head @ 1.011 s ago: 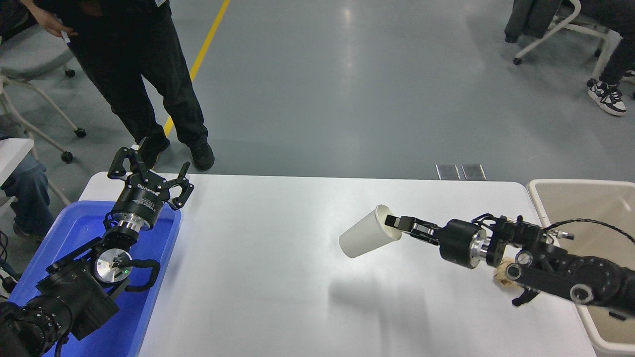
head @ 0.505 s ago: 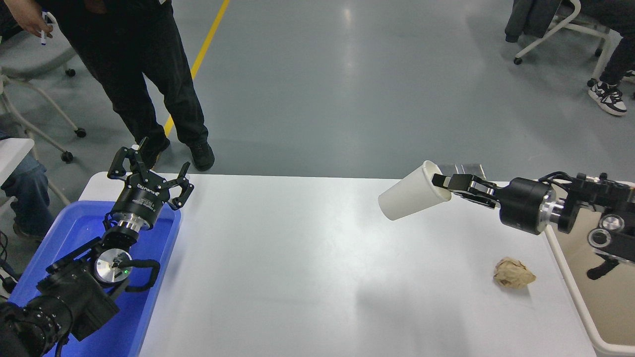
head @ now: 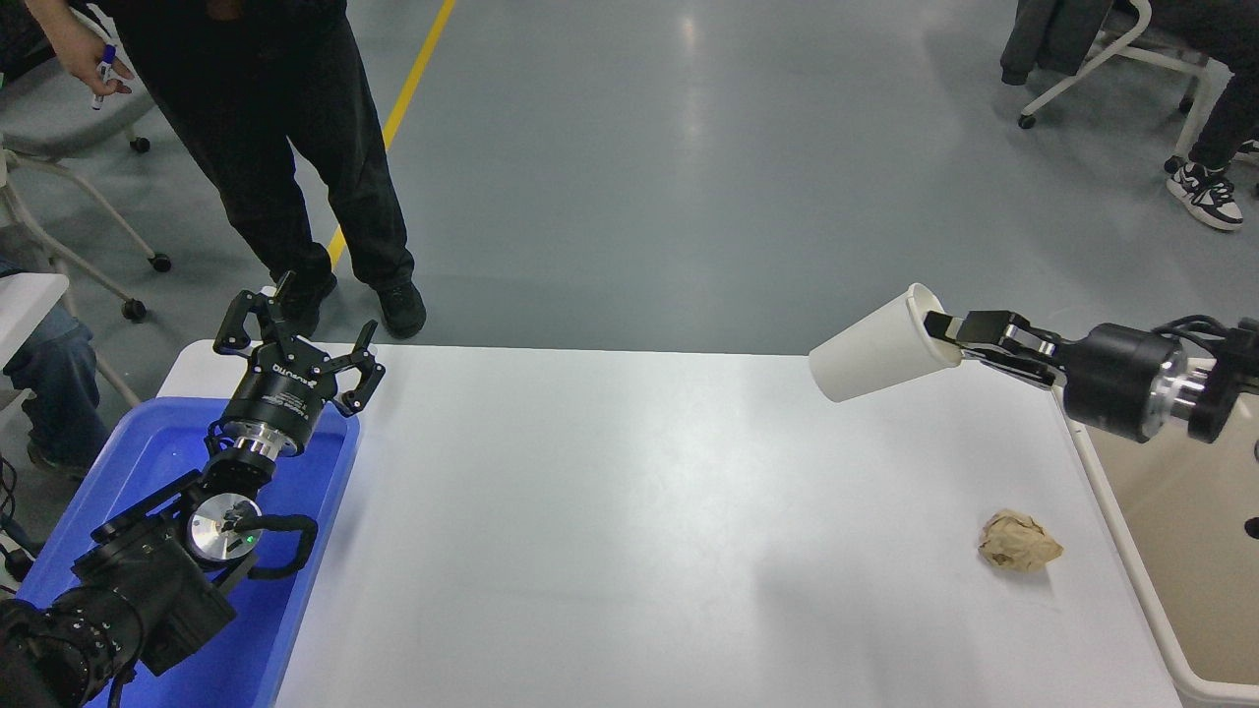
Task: Dispose of the paper cup in the dustbin
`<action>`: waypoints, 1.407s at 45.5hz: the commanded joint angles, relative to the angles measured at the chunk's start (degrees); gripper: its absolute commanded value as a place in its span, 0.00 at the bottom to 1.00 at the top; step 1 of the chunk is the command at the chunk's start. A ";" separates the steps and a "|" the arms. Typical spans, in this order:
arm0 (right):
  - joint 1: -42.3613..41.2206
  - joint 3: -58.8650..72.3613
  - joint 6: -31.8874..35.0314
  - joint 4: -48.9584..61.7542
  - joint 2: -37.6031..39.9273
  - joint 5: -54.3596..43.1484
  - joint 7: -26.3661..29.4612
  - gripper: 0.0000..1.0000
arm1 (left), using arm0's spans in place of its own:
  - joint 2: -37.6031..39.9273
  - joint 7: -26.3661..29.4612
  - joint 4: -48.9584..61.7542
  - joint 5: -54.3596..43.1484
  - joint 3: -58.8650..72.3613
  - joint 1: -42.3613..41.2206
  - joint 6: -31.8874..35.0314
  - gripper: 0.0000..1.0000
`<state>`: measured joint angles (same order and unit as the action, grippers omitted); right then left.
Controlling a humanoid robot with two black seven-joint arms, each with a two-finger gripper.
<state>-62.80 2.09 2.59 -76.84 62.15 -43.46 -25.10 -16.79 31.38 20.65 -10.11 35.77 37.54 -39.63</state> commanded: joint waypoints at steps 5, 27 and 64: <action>1.37 0.11 7.34 14.69 3.42 10.93 -4.08 0.00 | 0.00 0.00 0.00 0.00 0.00 -0.02 0.00 1.00; 11.47 0.02 14.72 38.51 1.31 22.98 -6.45 0.00 | 0.00 0.09 0.00 -0.09 0.00 -0.02 0.08 1.00; 27.91 -3.22 11.57 68.84 -19.60 53.73 12.16 0.00 | 0.00 0.09 0.00 -0.09 -0.09 0.07 0.08 1.00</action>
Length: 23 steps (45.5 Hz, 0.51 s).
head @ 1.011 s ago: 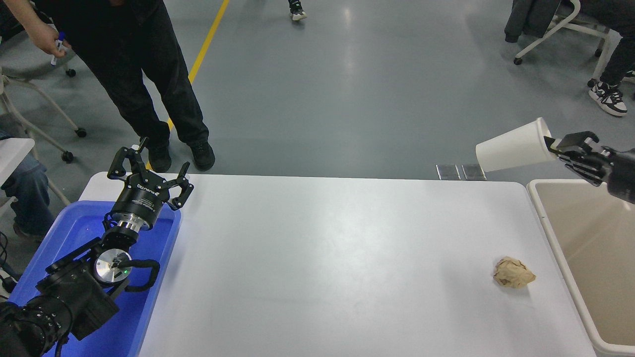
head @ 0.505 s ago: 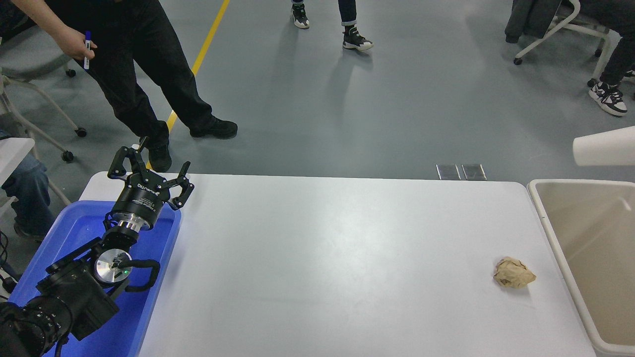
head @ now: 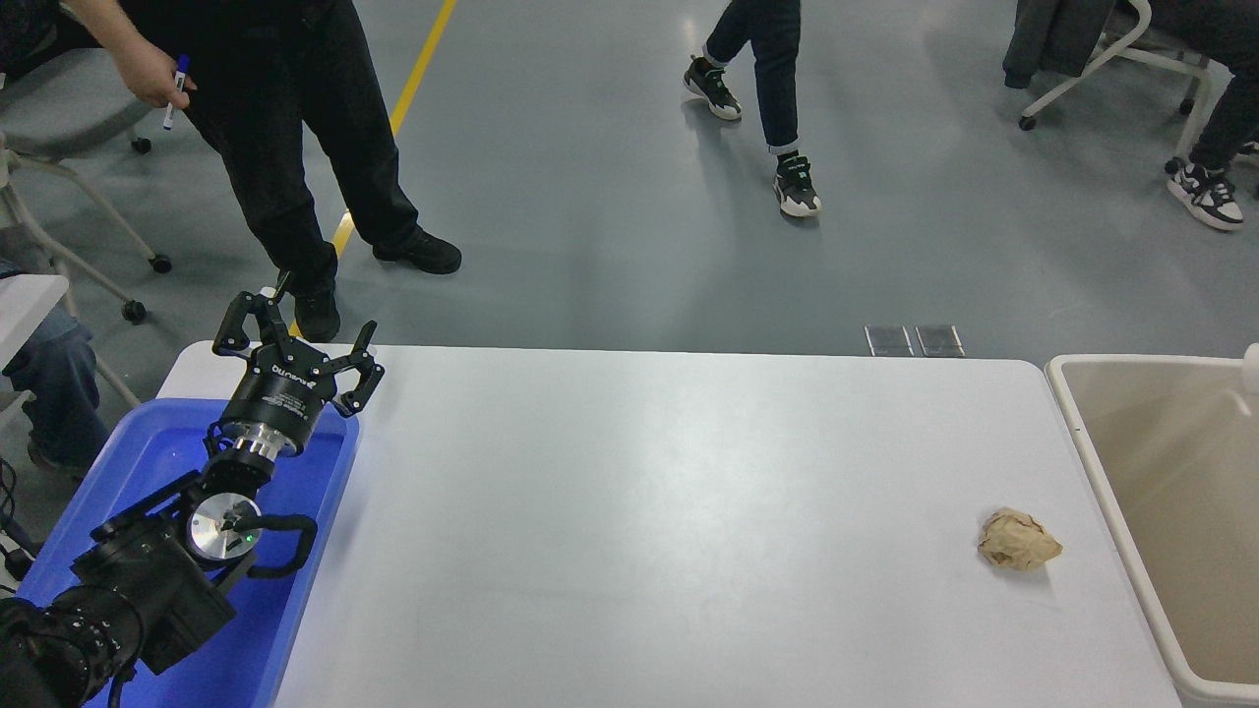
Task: Dispose of the paper cup in the dustbin
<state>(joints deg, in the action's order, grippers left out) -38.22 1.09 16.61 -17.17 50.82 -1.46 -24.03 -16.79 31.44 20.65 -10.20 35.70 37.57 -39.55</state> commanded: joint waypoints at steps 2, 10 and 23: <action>3.59 -3.98 -4.29 9.79 -9.42 12.71 13.47 0.00 | 0.00 0.02 0.00 0.00 -0.01 0.04 0.00 1.00; 4.73 -12.94 -11.59 9.88 -12.67 13.06 21.64 0.00 | 0.00 0.02 0.00 0.00 -0.01 0.05 0.00 1.00; 5.00 -20.42 -18.98 9.88 -17.33 13.06 28.16 0.00 | 0.00 0.02 0.00 0.00 -0.01 0.05 0.08 1.00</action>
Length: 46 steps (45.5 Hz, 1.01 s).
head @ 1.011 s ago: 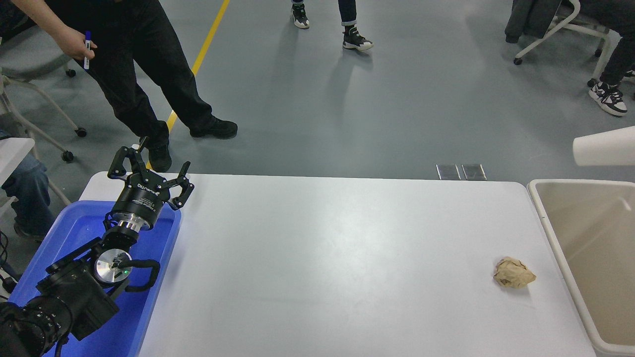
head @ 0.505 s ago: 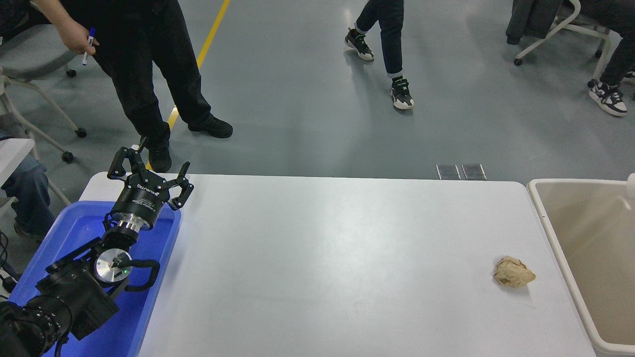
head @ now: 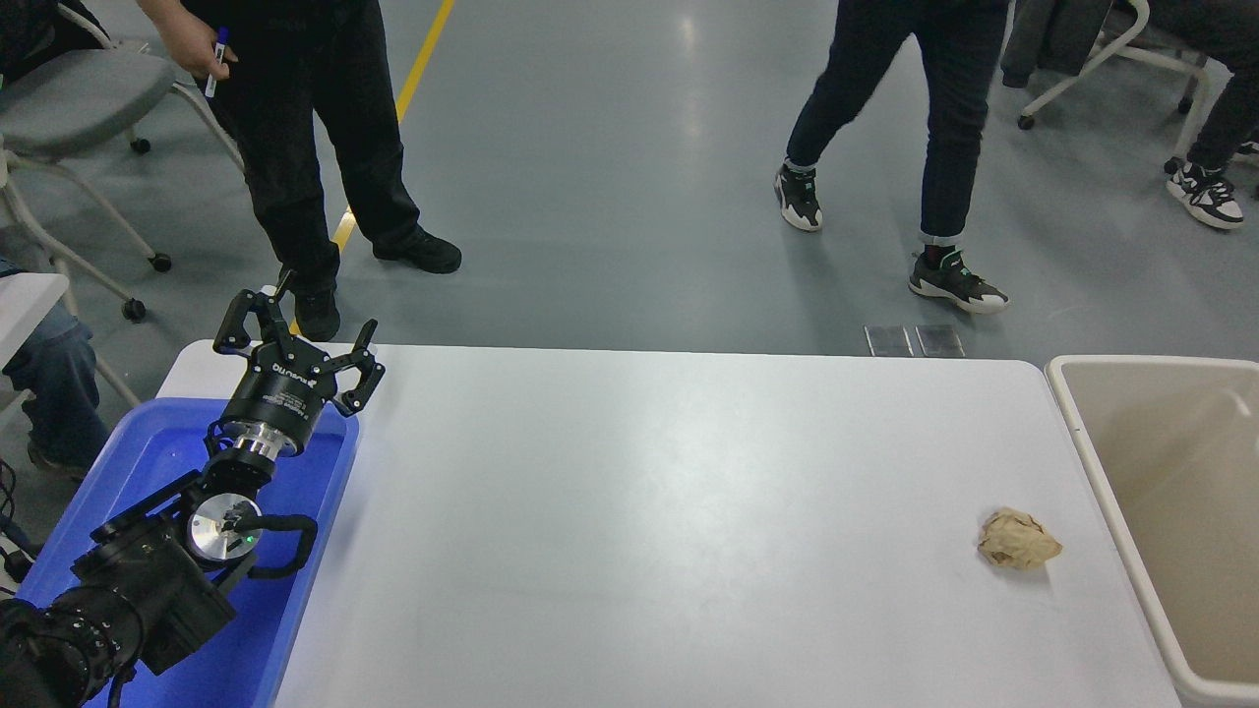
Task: Dispose of the paper cup in the dustbin
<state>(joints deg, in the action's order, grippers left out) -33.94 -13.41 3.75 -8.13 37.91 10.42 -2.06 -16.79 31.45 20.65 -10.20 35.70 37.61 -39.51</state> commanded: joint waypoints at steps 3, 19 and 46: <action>0.98 -6.01 -6.65 1.01 -5.39 1.27 6.63 0.00 | 0.00 0.02 0.00 0.00 -0.01 0.01 0.04 1.00; 1.15 -7.07 -9.19 2.07 -8.20 1.36 7.51 0.00 | 0.00 0.02 0.00 0.00 -0.01 0.01 0.04 1.00; 1.15 -6.98 -9.11 2.16 -9.70 1.36 7.24 0.28 | 0.00 0.02 0.00 0.00 -0.01 0.01 0.04 1.00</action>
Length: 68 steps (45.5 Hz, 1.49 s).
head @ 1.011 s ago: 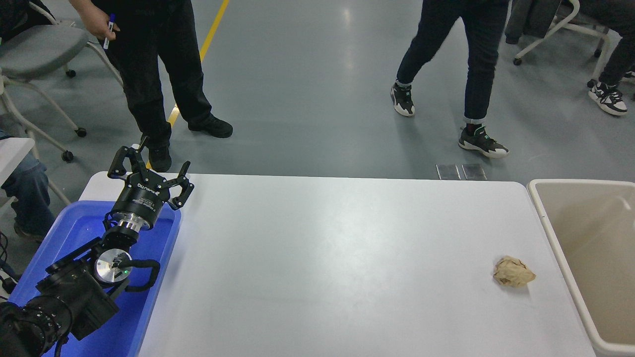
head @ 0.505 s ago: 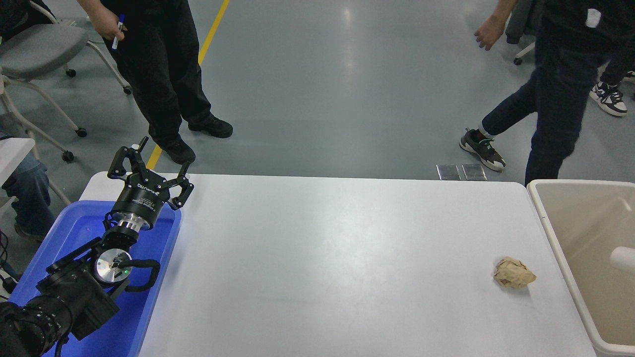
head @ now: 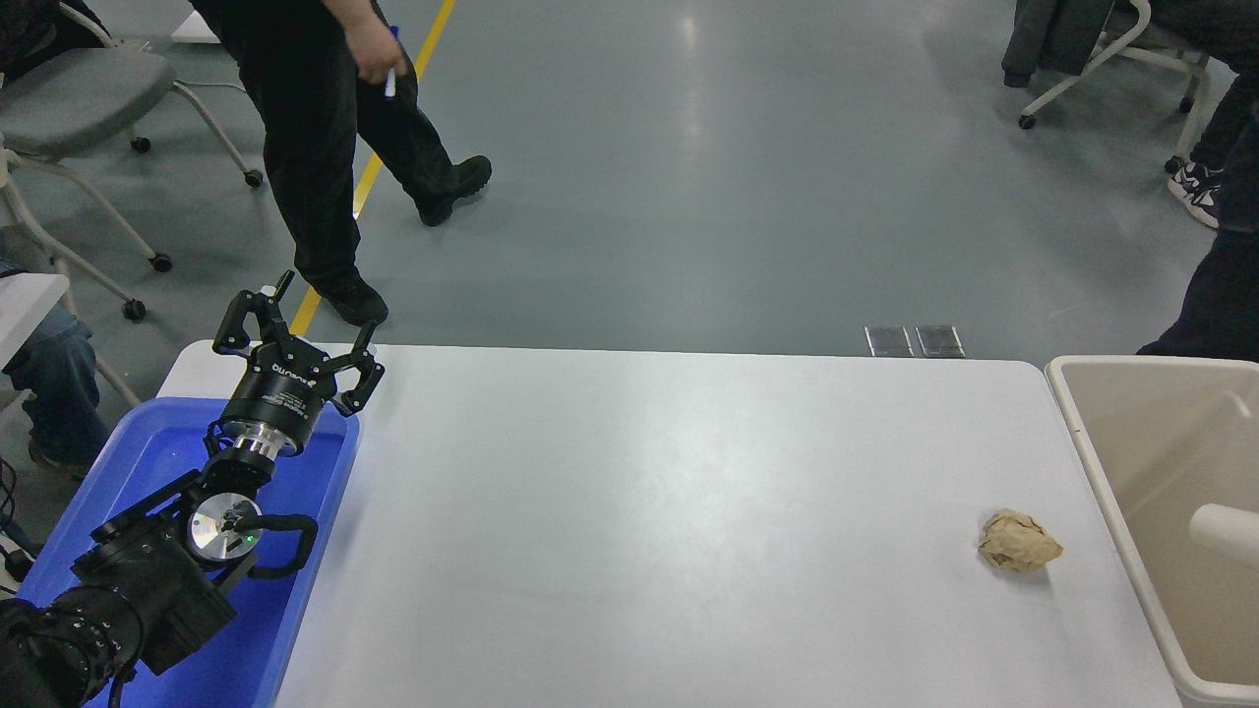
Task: Dispose of the paper cup in the dustbin
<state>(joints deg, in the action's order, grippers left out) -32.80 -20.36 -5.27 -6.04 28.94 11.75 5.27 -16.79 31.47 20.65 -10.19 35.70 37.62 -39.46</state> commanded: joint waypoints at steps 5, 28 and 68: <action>0.01 -0.03 -0.10 0.07 -0.72 -0.06 -0.08 0.55 | 0.00 -0.01 0.01 0.00 -0.02 0.00 0.00 1.00; -2.36 -0.03 7.45 -1.08 3.93 -0.15 -0.52 1.00 | 0.00 -0.01 0.01 0.00 -0.02 0.00 0.00 1.00; -19.67 -1.52 13.61 -36.31 6.75 -4.71 -7.90 1.00 | 0.00 -0.01 0.01 0.00 -0.02 0.00 0.00 1.00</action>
<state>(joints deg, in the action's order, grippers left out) -50.13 -20.64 7.37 -31.07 35.56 10.39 -0.88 -16.78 31.46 20.65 -10.19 35.68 37.62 -39.46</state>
